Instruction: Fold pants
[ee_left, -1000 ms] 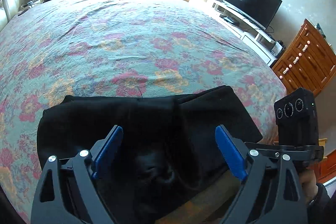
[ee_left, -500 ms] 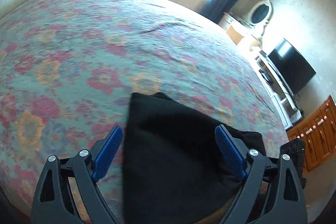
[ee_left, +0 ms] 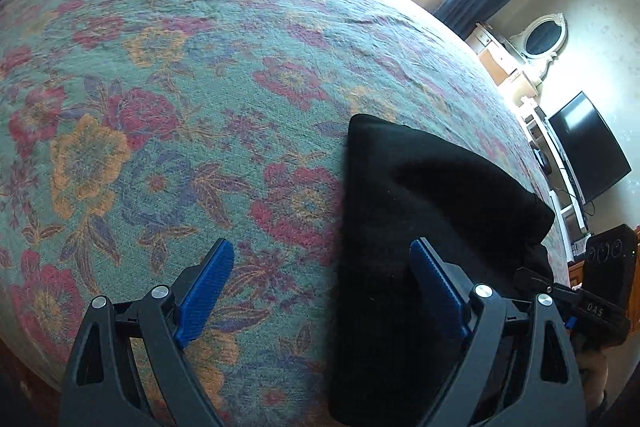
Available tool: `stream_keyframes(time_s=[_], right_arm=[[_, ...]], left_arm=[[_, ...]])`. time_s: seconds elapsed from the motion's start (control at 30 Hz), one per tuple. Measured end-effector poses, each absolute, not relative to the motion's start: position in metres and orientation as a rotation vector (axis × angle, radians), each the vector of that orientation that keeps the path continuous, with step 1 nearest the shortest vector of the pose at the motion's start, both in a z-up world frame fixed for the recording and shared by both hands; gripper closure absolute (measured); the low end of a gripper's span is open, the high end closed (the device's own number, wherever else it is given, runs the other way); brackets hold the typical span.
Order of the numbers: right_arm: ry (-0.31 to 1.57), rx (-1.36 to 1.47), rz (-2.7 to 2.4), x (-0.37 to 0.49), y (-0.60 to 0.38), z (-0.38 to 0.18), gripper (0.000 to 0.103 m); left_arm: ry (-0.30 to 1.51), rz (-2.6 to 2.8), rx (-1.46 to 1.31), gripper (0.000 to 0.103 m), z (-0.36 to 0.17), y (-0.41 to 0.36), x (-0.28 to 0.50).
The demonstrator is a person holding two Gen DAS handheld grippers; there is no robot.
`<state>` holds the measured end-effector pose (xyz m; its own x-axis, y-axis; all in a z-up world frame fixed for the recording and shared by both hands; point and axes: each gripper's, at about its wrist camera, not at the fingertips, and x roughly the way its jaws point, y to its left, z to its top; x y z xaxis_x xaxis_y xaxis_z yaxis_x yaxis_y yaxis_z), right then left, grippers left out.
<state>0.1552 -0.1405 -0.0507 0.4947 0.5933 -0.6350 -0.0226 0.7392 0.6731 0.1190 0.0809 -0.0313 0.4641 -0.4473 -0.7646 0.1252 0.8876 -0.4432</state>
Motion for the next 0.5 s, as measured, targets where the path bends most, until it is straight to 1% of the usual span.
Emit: stream_keyframes(time_s=[0.1,0.23,0.37,0.5], right_arm=[[0.925,0.650,0.409,0.142,-0.165,-0.024,0.090],[0.905,0.599,0.353,0.125,-0.206,-0.005,0.090],[0.921,0.604,0.240,0.111,-0.254,-0.010,0.090],[0.982,0.653,0.157,0.095,-0.298,-0.046,0.090]], left_arm=[[1.029,-0.400,-0.386,0.014,-0.029,0.077,0.115],[1.058,-0.463,-0.455,0.014,-0.033,0.062,0.113],[1.091,-0.517,-0.446,0.014,-0.039,0.034,0.109],[1.120,-0.561,-0.403,0.014,-0.046,0.003,0.103]])
